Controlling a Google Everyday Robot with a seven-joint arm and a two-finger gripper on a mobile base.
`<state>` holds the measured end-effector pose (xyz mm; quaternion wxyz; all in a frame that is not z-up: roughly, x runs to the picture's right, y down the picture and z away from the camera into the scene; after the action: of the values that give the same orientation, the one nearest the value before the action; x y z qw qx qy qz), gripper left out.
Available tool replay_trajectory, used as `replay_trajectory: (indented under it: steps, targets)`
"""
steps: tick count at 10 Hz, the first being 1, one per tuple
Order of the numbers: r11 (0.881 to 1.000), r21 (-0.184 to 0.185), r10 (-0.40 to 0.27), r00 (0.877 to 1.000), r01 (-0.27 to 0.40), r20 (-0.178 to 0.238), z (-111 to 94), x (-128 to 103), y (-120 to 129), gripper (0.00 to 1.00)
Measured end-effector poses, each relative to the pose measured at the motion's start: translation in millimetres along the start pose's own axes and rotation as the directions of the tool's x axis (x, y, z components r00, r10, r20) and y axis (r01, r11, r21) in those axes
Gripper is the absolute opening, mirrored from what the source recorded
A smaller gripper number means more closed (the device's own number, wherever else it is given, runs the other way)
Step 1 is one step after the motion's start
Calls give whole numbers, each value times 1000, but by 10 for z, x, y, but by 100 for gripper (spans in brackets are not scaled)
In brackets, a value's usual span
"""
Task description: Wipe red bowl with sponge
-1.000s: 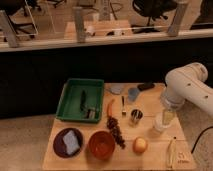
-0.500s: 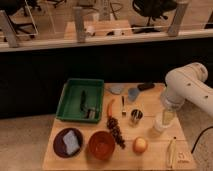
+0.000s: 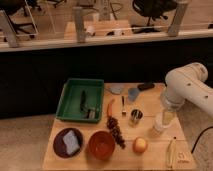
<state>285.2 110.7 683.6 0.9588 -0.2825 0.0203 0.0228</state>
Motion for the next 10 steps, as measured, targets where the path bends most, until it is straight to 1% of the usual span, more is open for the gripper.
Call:
replay_trajectory:
  steps: [8,9,10]
  targets:
    - [1000,0,0,1000,0,0,0,0,0,80]
    - [1000,5,-9,1000,9,2,-12,-9,10,80]
    - [999,15,-46,999,46,11,-55,-63,54,80]
